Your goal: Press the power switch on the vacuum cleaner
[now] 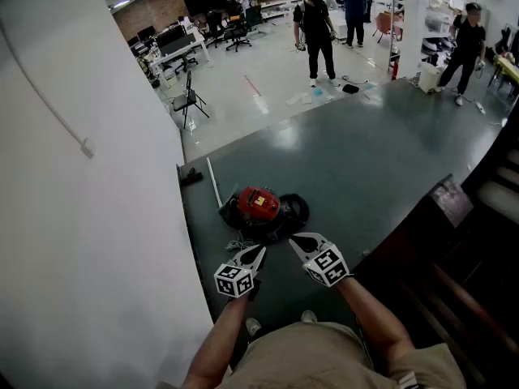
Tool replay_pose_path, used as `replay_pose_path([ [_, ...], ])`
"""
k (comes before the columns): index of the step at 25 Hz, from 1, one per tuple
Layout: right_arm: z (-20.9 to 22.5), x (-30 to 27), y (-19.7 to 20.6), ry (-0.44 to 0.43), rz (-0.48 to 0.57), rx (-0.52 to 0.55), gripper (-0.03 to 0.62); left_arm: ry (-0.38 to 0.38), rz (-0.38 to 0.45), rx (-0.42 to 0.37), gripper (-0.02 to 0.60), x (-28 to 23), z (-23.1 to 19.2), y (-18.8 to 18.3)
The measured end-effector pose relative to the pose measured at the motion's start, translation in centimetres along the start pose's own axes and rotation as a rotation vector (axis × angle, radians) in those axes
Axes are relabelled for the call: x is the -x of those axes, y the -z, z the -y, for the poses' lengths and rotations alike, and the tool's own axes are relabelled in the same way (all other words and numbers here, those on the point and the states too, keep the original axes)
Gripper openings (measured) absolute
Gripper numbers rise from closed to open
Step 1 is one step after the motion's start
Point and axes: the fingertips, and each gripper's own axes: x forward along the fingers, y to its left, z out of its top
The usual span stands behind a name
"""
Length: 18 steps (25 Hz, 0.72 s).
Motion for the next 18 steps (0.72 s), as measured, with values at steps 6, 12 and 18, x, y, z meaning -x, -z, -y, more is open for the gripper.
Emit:
replay_pose_path([
  [6, 0.3, 0.8, 0.3, -0.008, -0.004, 0.003, 0.011, -0.006, 0.002, -0.018, 0.008, -0.7, 0.8, 0.2],
  [12, 0.7, 0.5, 1.0, -0.007, -0.004, -0.034, 0.011, -0.014, -0.003, -0.010, 0.008, -0.8, 0.6, 1.0],
  [18, 1.8, -1.4, 1.0, -0.011, 0.008, -0.135, 0.012, -0.030, -0.019, 0.019, 0.008, -0.6, -1.1, 1.7],
])
